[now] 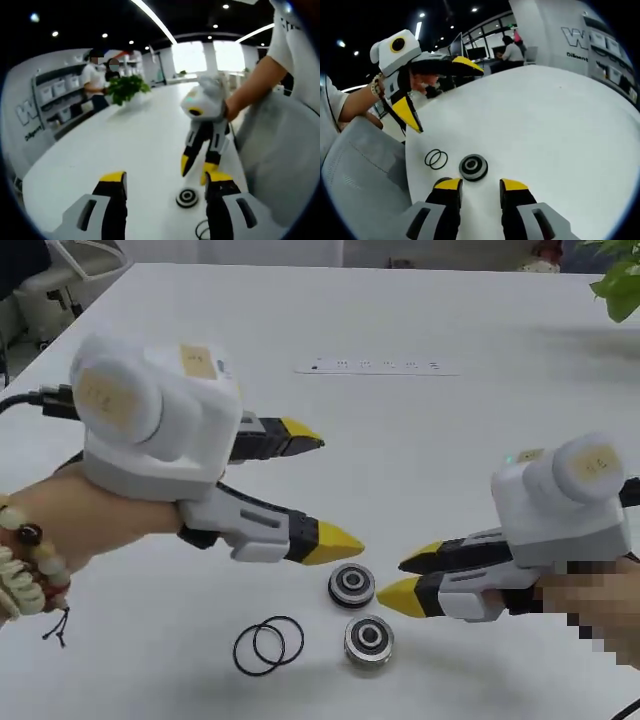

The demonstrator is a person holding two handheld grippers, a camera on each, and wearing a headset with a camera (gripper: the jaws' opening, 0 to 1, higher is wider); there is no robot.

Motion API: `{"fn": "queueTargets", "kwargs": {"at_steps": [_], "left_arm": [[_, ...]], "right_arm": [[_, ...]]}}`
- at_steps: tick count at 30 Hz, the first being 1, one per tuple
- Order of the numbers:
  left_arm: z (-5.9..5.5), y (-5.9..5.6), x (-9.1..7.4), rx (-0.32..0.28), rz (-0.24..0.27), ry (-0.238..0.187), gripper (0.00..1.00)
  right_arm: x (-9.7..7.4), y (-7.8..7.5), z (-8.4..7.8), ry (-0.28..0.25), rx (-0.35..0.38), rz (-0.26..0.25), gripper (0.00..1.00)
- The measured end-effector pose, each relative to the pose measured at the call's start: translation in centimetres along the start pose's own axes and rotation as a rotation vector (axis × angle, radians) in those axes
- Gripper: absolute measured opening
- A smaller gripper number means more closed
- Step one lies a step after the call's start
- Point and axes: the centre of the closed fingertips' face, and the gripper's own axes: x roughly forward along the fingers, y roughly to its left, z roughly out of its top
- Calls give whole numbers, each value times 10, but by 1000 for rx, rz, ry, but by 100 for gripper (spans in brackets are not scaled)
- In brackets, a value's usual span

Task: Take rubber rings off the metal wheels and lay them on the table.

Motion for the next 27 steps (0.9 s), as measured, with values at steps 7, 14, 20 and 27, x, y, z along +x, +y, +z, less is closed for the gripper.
{"fn": "queueTargets", "kwargs": {"at_steps": [7, 14, 20, 27], "left_arm": [[-26, -10, 19, 8, -39, 49, 51], [-50, -30, 32, 6, -95, 95, 42], [-62, -28, 32, -17, -81, 112, 37], [-67, -29, 35, -27, -75, 123, 27]], "right_arm": [[3, 1, -3, 13, -25, 3, 26], [8, 1, -3, 46, -85, 8, 26], [14, -3, -5, 84, -141, 17, 25], [20, 2, -7, 104, -193, 36, 26]]}}
